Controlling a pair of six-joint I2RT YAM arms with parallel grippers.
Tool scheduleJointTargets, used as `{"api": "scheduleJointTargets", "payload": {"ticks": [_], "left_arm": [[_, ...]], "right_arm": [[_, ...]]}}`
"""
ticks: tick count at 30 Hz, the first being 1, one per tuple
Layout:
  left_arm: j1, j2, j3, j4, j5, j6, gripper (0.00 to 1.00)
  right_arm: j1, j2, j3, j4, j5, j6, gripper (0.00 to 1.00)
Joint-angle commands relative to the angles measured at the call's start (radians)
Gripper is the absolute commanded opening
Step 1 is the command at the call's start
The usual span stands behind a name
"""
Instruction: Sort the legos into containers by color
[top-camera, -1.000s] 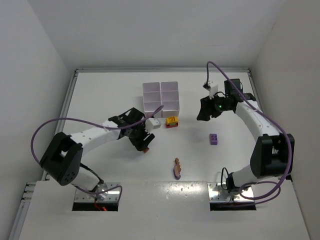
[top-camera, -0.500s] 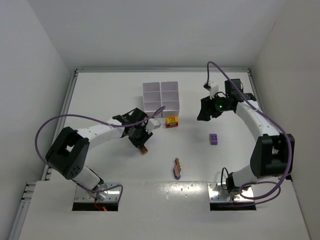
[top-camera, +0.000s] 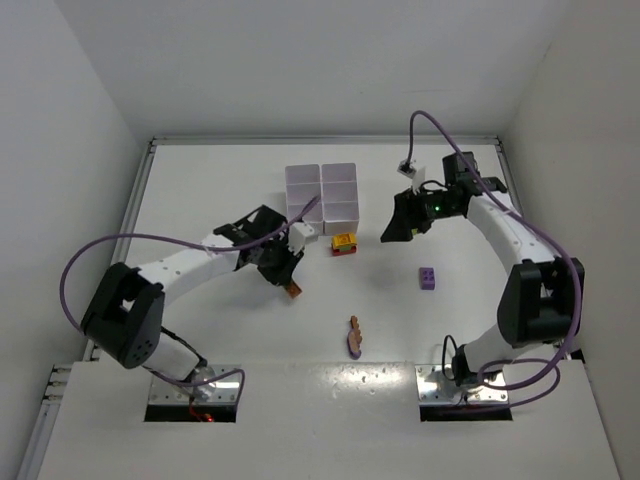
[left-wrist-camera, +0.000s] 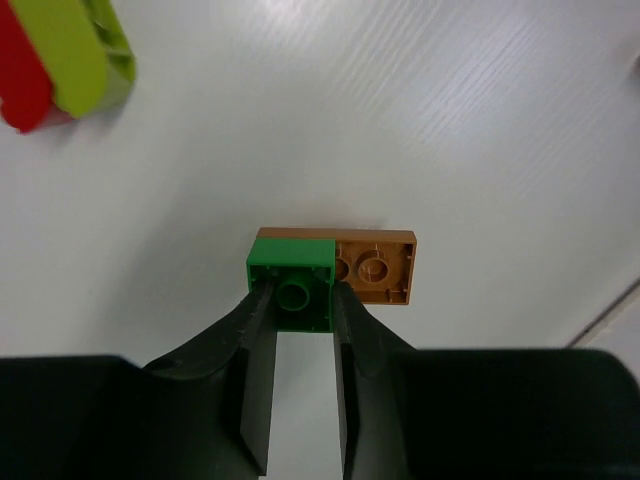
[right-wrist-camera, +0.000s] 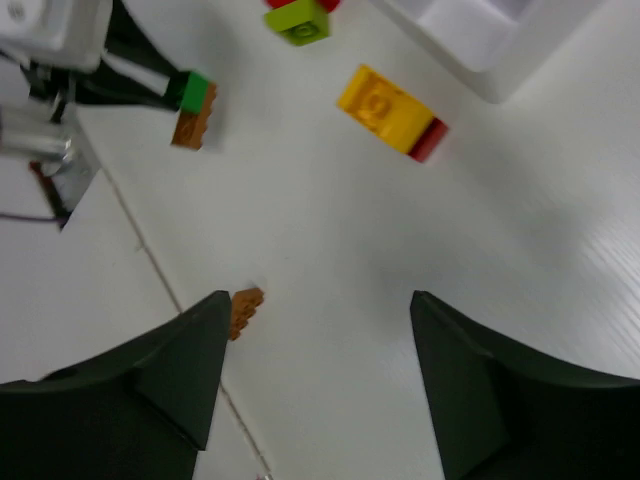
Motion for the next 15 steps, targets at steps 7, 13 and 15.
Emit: {"api": "scheduleJointTargets", "payload": {"ticks": [7, 13, 15], "left_arm": [[0.054, -0.220, 0.159, 0.208, 0.225, -0.209, 0.00], [0.054, -0.270, 0.128, 0.336, 0.334, -0.272, 0.00], [0.054, -0.302, 0.098, 0.389, 0.349, -0.286, 0.00]], "right_arm": [[0.121, 0.053, 0.055, 0.003, -0.391, 0.040, 0.90], [0.121, 0.136, 0.003, 0.556, -0.640, 0.598, 0.90], [0.130, 0.157, -0.006, 0.679, -0.689, 0.793, 0.90]]}}
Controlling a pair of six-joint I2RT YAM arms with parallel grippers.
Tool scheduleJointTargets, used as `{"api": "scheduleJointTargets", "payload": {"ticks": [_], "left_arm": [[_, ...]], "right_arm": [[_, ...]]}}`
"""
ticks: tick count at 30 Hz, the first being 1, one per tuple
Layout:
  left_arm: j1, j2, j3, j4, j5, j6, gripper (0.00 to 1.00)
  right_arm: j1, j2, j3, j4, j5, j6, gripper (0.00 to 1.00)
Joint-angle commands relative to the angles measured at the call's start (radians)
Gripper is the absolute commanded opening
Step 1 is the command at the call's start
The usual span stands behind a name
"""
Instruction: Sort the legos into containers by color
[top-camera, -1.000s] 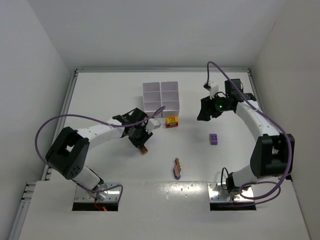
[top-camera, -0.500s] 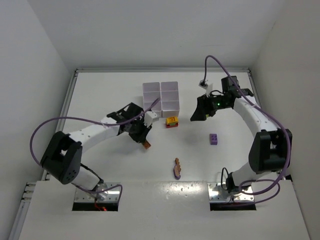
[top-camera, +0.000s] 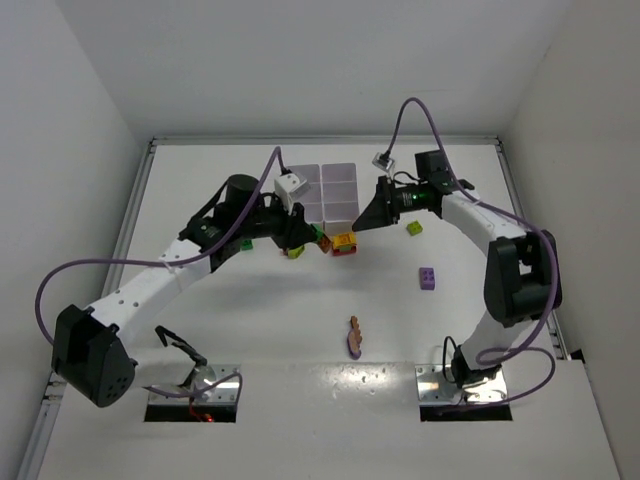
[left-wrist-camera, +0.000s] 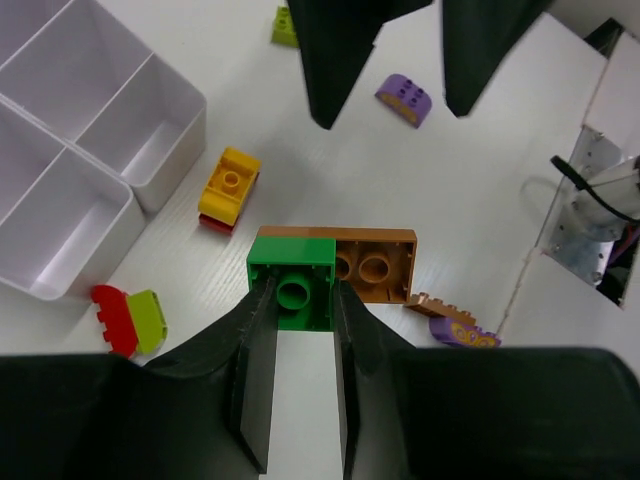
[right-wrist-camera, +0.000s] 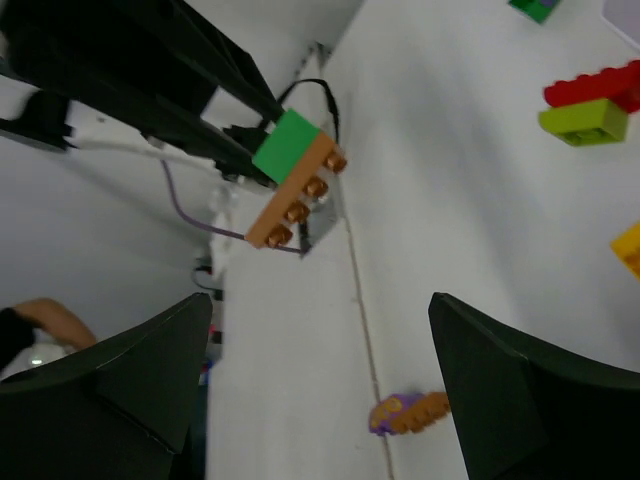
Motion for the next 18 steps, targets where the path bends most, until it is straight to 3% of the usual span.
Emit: {"api": "scheduleJointTargets", "payload": {"ticks": [1, 7, 14, 15, 18], "left_arm": [[0.005, -0.056, -0.029, 0.119, 0.073, -0.064, 0.00], [-0.027, -0.076, -0.038, 0.119, 0.052, -0.055, 0.00], [-0.079, -0.028, 0.019, 0.004, -0.144, 0.008, 0.00], [-0.079, -0.028, 0.019, -0.011, -0.163, 0.018, 0.00], [-0.079, -0.019, 0.037, -0.039, -0.210, 0.028, 0.00]], "right_arm": [[0.004, 0.036, 0.015, 0.358, -0.191, 0.363, 0.90], [0.051, 0.070, 0.052, 0.376, -0.191, 0.400, 0.91], [0.082, 0.031, 0.051, 0.361, -0.079, 0.357, 0.93], [0.082, 0.016, 0.051, 0.253, -0.050, 0.315, 0.91], [0.102, 0.007, 0.184, -0.189, 0.268, -0.103, 0.82]]}}
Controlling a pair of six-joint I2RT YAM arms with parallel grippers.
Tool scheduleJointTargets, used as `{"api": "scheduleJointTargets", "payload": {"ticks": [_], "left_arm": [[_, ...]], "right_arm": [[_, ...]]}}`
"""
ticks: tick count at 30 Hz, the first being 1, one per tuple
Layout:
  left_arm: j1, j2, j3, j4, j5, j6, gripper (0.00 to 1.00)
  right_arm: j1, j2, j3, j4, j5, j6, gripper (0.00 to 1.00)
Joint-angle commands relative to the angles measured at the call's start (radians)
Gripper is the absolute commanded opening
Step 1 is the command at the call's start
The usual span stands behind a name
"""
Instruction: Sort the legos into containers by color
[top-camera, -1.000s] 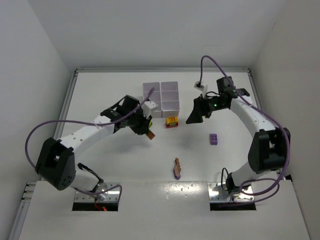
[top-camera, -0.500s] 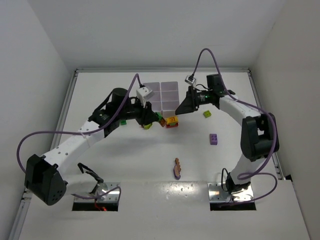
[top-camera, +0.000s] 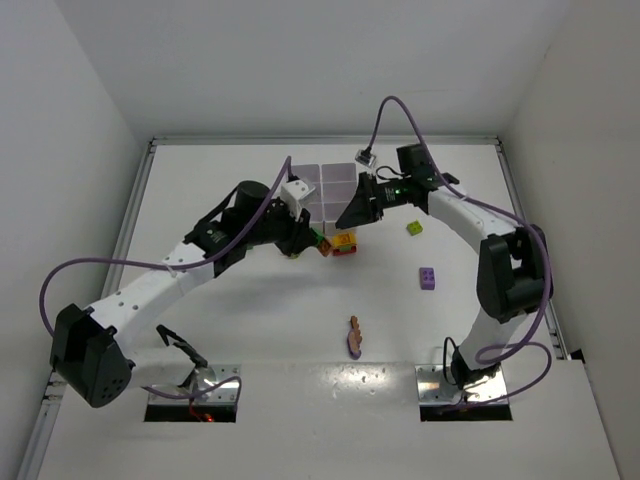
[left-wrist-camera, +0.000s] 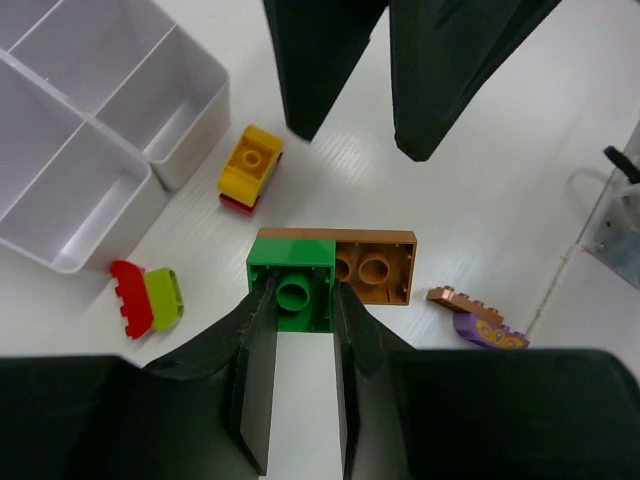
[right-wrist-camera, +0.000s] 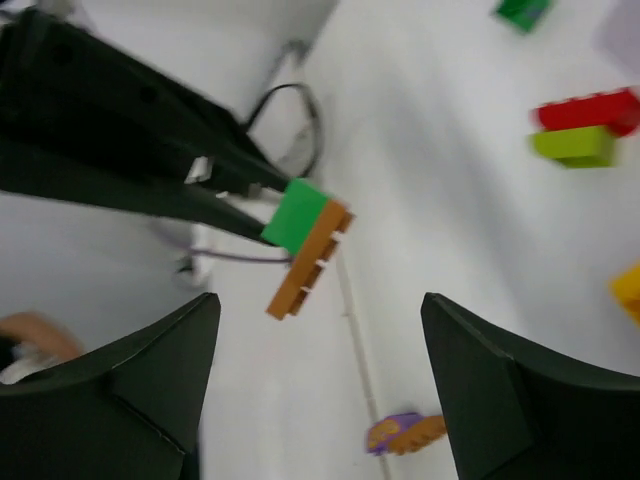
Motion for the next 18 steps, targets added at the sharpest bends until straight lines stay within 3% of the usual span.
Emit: {"api": "scheduleJointTargets", "payload": {"ticks": [1, 5, 18], "left_arm": [[-0.004, 0.013, 0.056, -0.029, -0.082, 0.024, 0.00], [-0.004, 0.022, 0.056, -0.030, -0.082, 0.024, 0.00], [-0.054, 0.100, 0.113, -0.030, -0.168, 0.066, 0.00]], "right_arm": [[0.023, -0.064, 0.122, -0.376, 0.291, -0.413, 0.81], [0.023, -0.064, 0.122, -0.419, 0.352, -0.450, 0.80], [0.074, -0.064, 0.124, -0.438, 0.305, -0.464, 0.75]]}}
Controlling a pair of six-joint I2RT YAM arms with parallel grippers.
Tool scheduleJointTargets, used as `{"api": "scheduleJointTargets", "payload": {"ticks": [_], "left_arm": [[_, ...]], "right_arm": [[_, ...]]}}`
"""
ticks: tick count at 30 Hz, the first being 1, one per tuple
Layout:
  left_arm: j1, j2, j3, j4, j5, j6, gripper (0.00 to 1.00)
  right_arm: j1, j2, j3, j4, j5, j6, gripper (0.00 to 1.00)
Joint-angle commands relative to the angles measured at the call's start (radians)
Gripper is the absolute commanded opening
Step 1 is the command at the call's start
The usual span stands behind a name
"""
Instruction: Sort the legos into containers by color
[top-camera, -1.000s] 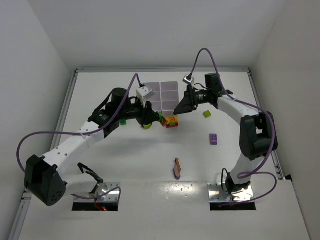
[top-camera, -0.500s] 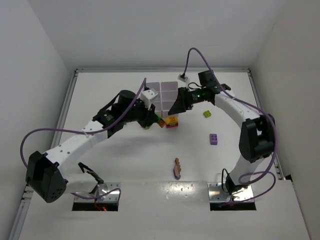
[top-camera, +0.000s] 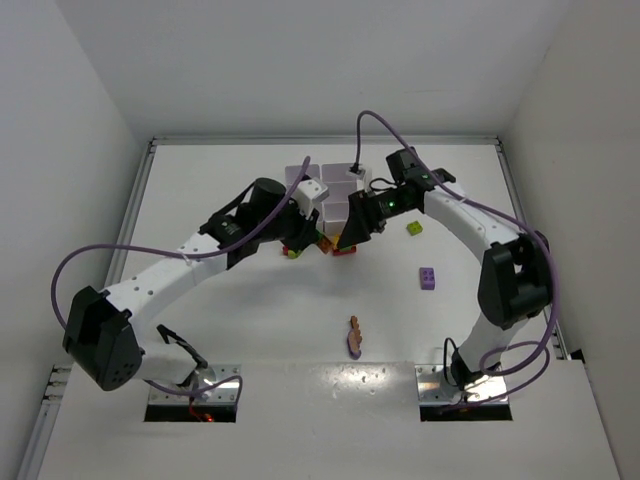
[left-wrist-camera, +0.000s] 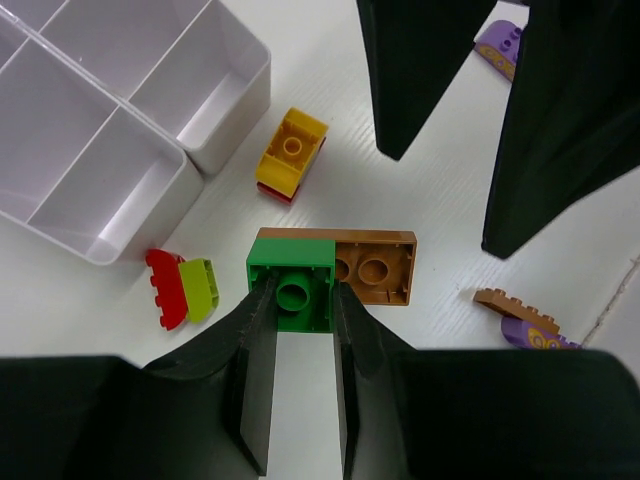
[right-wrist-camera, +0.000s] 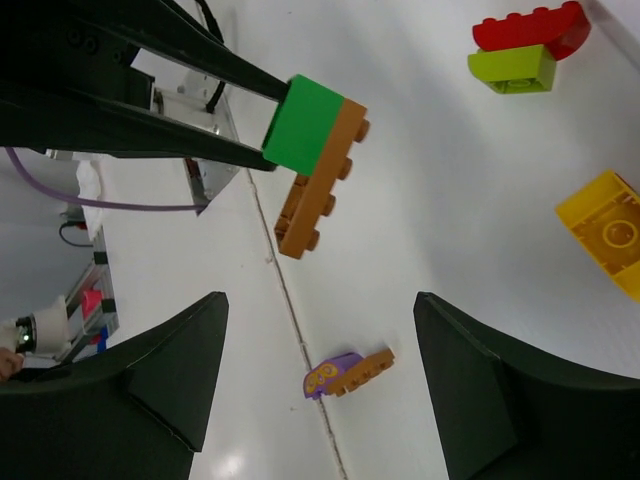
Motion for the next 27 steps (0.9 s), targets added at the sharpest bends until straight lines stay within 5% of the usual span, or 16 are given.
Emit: {"api": "scheduleJointTargets", "payload": {"ticks": [1, 8, 17, 21, 24, 25, 27], "left_arm": [[-0.027, 0.016, 0.062, 0.024, -0.032, 0.016, 0.00], [-0.060, 0.048, 0.094, 0.024, -0.046, 0.026, 0.00], [-0.079, 0.057, 0.103, 0.024, -0.055, 0.026, 0.00], [-0.079, 0.057, 0.103, 0.033, -0.064, 0.026, 0.00], [-0.079, 0.057, 0.112, 0.033, -0.064, 0.026, 0.00], [-0.079, 0.067, 0.112, 0.033, -0.064, 0.026, 0.00], [-0.079, 0.067, 0.112, 0.033, -0.064, 0.026, 0.00]], "right_arm": [[0.018, -0.027, 0.036, -0.005, -0.006, -0.035, 0.75], [0.038, -0.008, 0.036, 0.045, -0.015, 0.031, 0.77], [0.038, 0.029, 0.036, 0.108, 0.016, 0.111, 0.63], [0.049, 0.038, 0.045, 0.108, 0.071, 0.111, 0.47], [0.072, 0.048, 0.054, 0.084, 0.129, 0.058, 0.25], [0.087, 0.048, 0.054, 0.075, 0.147, 0.045, 0.09], [0.088, 0.037, 0.042, 0.084, 0.172, 0.036, 0.00]]}}
